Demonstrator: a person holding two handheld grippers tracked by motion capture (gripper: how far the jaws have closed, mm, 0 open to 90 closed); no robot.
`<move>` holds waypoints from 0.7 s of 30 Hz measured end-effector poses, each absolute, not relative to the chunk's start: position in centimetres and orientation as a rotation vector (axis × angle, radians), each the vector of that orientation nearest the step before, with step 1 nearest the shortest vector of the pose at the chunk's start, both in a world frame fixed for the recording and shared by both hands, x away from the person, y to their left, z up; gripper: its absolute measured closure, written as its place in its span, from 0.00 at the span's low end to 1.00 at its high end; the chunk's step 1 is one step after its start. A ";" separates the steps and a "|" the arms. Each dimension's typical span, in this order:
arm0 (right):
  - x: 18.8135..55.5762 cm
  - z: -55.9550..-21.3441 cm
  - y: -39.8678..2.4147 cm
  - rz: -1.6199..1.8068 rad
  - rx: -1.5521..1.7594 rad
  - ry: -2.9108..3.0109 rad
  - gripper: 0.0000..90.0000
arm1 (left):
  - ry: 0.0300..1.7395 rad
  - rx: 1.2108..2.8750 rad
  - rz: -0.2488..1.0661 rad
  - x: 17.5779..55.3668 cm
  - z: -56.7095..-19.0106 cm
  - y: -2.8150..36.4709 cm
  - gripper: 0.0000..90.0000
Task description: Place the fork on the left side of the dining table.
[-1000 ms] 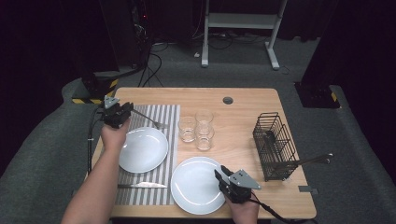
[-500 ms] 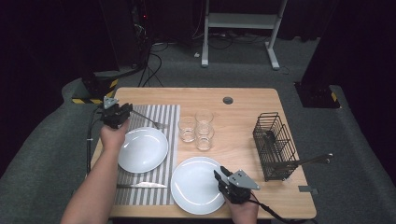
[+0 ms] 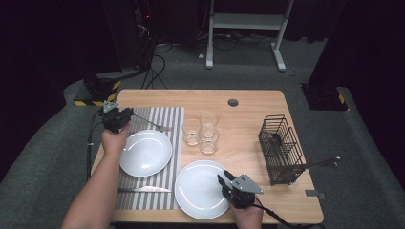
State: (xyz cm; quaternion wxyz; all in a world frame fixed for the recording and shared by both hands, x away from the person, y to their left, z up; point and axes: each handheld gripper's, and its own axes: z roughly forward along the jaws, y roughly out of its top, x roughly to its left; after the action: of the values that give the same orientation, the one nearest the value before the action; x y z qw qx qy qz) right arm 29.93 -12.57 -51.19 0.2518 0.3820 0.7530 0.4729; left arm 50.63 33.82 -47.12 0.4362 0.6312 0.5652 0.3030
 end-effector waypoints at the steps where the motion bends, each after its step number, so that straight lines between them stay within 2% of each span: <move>1: 29.9 -51.2 -12.6 1.284 1.041 2.049 0.74 | 1.406 1.570 0.754 50.6 -47.1 33.8 0.86; 14: 29.9 -51.3 -12.4 1.280 1.035 2.056 0.74 | 1.437 1.570 0.703 50.8 -48.3 34.6 0.85; 21: 29.8 -51.1 -12.4 1.286 1.036 2.050 0.74 | 1.452 1.579 0.690 50.8 -48.7 34.6 0.90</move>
State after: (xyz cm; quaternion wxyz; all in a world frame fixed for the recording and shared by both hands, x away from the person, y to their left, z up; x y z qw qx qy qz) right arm 29.83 -12.43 -51.14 0.2516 0.3809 0.7537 0.4728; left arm 50.82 34.56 -48.72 0.4296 0.6327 0.5820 0.2764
